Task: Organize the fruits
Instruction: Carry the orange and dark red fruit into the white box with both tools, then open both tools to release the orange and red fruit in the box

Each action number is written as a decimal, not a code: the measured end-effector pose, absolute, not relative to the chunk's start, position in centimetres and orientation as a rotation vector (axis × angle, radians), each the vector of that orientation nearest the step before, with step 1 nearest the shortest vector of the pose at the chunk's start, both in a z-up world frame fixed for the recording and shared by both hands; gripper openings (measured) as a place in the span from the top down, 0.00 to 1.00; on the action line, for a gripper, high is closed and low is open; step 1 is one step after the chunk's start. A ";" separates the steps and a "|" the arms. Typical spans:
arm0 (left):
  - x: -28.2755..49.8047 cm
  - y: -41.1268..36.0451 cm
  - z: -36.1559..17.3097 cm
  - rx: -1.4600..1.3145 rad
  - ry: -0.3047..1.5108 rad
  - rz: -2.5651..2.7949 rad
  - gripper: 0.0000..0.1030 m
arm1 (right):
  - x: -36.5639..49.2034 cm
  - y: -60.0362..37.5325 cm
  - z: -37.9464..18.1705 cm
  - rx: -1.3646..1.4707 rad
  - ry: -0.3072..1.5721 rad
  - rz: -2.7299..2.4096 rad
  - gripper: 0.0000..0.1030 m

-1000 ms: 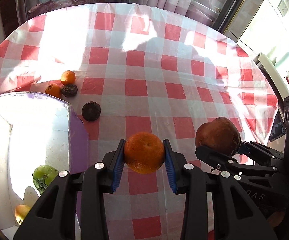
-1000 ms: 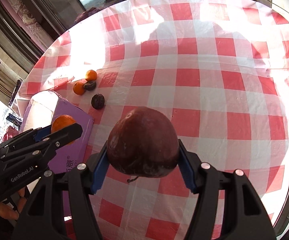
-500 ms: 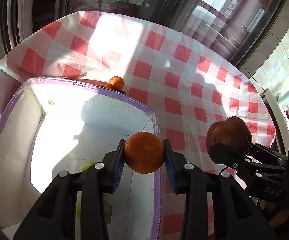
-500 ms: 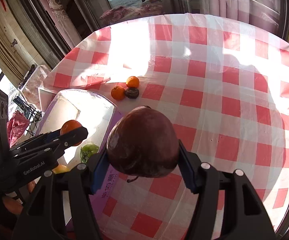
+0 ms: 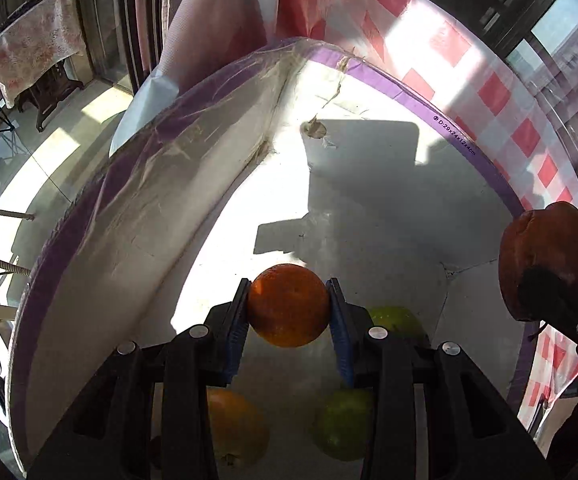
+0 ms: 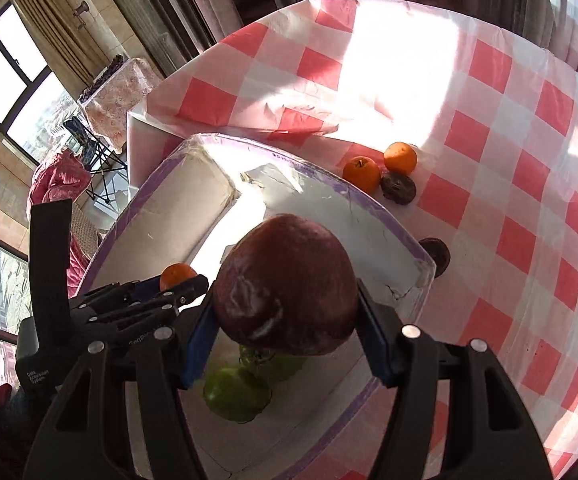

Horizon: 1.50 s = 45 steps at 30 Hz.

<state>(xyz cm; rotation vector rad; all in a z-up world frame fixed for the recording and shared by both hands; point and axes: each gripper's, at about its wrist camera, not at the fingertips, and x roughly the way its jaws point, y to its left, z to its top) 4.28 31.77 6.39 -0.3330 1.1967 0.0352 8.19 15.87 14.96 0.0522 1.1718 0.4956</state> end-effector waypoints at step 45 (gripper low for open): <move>2.4 34.5 5.6 -0.471 1.156 0.101 0.15 | 12.3 22.7 12.8 -0.012 1.196 0.501 0.22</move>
